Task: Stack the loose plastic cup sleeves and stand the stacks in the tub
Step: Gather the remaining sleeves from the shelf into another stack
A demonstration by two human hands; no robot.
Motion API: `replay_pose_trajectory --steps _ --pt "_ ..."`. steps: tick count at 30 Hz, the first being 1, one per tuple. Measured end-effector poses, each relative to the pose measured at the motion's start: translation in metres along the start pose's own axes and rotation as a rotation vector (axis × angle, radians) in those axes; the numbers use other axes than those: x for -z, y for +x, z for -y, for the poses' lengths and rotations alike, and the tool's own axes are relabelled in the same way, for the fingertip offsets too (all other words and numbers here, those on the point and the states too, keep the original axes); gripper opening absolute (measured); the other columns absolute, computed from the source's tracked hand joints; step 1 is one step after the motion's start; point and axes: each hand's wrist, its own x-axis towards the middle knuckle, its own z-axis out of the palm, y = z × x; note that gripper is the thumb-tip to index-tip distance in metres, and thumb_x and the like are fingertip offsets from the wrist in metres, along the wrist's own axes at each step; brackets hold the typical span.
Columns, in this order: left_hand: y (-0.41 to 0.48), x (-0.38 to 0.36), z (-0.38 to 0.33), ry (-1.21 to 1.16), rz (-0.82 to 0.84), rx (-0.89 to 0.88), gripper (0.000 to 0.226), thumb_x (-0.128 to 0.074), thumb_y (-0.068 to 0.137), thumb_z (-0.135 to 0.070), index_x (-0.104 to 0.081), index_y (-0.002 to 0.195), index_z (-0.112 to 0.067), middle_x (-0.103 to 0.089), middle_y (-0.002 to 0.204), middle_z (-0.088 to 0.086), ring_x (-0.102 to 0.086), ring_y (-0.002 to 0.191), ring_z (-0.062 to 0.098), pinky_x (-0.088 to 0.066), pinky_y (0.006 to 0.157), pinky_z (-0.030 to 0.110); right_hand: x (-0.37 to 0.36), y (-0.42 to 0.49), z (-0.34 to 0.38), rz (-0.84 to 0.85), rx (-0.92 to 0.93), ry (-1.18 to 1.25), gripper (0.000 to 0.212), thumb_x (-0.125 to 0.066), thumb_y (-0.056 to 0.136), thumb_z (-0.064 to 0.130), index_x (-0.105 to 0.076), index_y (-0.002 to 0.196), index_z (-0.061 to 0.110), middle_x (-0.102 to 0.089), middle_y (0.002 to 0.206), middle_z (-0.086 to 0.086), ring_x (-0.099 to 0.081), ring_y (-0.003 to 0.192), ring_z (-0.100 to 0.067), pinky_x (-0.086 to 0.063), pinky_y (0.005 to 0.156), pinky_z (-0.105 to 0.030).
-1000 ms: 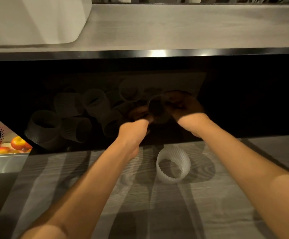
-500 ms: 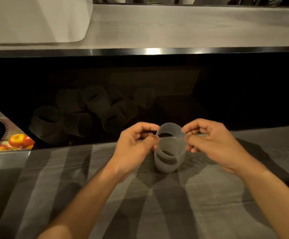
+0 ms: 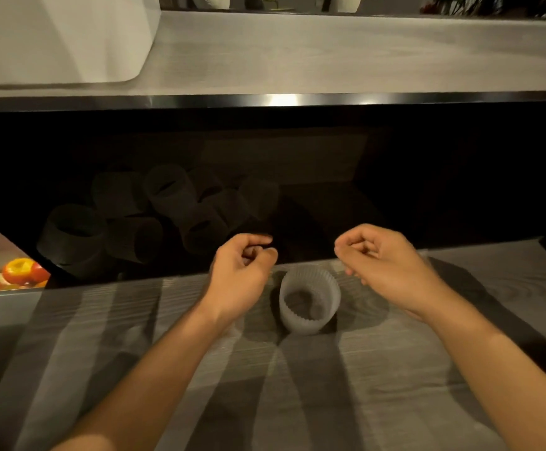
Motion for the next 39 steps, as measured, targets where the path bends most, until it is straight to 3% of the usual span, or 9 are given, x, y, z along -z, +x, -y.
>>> replay_pose_trajectory --steps 5,6,9,12,17,23,30,35,39 --pt "0.032 -0.014 0.0 -0.087 -0.084 0.232 0.012 -0.066 0.094 -0.025 -0.064 0.1 -0.015 -0.07 0.1 0.003 -0.067 0.099 0.017 -0.056 0.096 0.044 -0.026 0.045 0.014 0.03 -0.062 -0.138 0.012 -0.062 0.096 0.021 -0.065 0.087 0.014 -0.065 0.077 -0.005 -0.065 0.07 -0.015 -0.052 0.063 -0.03" --pt "0.036 -0.017 -0.001 -0.157 -0.102 0.269 0.006 -0.065 0.096 -0.019 -0.064 0.097 -0.014 -0.069 0.098 0.003 -0.067 0.1 0.019 -0.055 0.098 0.045 -0.031 0.054 0.02 0.073 -0.081 -0.14 0.008 -0.06 0.096 0.016 -0.067 0.094 0.013 -0.066 0.086 -0.008 -0.066 0.079 -0.018 -0.054 0.07 -0.032" --pt "0.049 -0.025 -0.003 -0.337 -0.123 0.346 0.022 -0.054 0.099 -0.006 -0.064 0.118 -0.008 -0.07 0.107 0.003 -0.067 0.104 0.019 -0.055 0.096 0.038 -0.044 0.088 0.037 0.163 0.04 -0.237 0.054 -0.057 0.098 0.011 -0.044 0.149 0.02 -0.048 0.148 -0.008 -0.048 0.135 -0.028 -0.043 0.11 -0.038" --pt "0.056 -0.032 -0.008 -0.429 -0.129 0.374 0.028 -0.047 0.1 0.002 -0.063 0.119 -0.01 -0.068 0.121 0.004 -0.066 0.113 0.019 -0.052 0.097 0.037 -0.059 0.121 0.047 0.201 0.21 -0.384 0.071 -0.055 0.101 0.021 -0.017 0.16 0.027 -0.017 0.167 -0.003 -0.018 0.153 -0.029 -0.022 0.123 -0.044" --pt "0.062 -0.036 -0.009 -0.458 -0.15 0.401 0.023 -0.048 0.102 0.0 -0.065 0.106 -0.015 -0.068 0.12 0.005 -0.065 0.115 0.021 -0.052 0.094 0.035 -0.063 0.133 0.036 0.229 0.195 -0.504 0.059 -0.053 0.102 0.023 -0.03 0.156 0.025 -0.036 0.159 -0.008 -0.034 0.145 -0.033 -0.032 0.118 -0.048" --pt "0.058 -0.039 -0.015 -0.334 -0.141 0.402 0.021 -0.063 0.098 -0.016 -0.065 0.119 -0.011 -0.067 0.095 0.0 -0.061 0.08 0.01 -0.045 0.056 0.019 -0.049 0.121 0.008 0.153 0.142 -0.328 0.047 -0.061 0.098 0.015 -0.051 0.143 0.024 -0.051 0.147 -0.003 -0.047 0.136 -0.024 -0.036 0.11 -0.03" --pt "0.06 -0.045 -0.009 -0.157 -0.139 0.365 0.038 -0.065 0.095 -0.019 -0.061 0.13 -0.004 -0.065 0.132 0.018 -0.062 0.122 0.034 -0.049 0.088 0.035 -0.043 0.125 -0.009 -0.102 0.137 -0.423 0.061 -0.069 0.088 0.014 -0.046 0.145 0.02 -0.045 0.149 -0.006 -0.04 0.14 -0.029 -0.036 0.111 -0.034" --pt "0.077 -0.052 -0.008 -0.312 -0.1 0.461 0.034 -0.058 0.1 -0.013 -0.059 0.134 -0.008 -0.064 0.115 0.006 -0.059 0.116 0.022 -0.049 0.1 0.036 -0.046 0.137 -0.003 -0.082 0.169 -0.492 0.088 -0.073 0.086 0.021 -0.022 0.158 0.031 -0.019 0.166 0.0 -0.014 0.153 -0.033 -0.025 0.12 -0.056" --pt "0.089 -0.052 -0.014 -0.578 -0.146 0.509 0.011 -0.055 0.098 -0.005 -0.063 0.101 -0.013 -0.063 0.106 0.006 -0.06 0.107 0.021 -0.047 0.096 0.038 -0.042 0.15 0.009 0.064 0.182 -0.717 0.086 -0.062 0.095 0.026 -0.006 0.16 0.033 -0.004 0.169 0.001 0.0 0.156 -0.029 -0.011 0.121 -0.056"
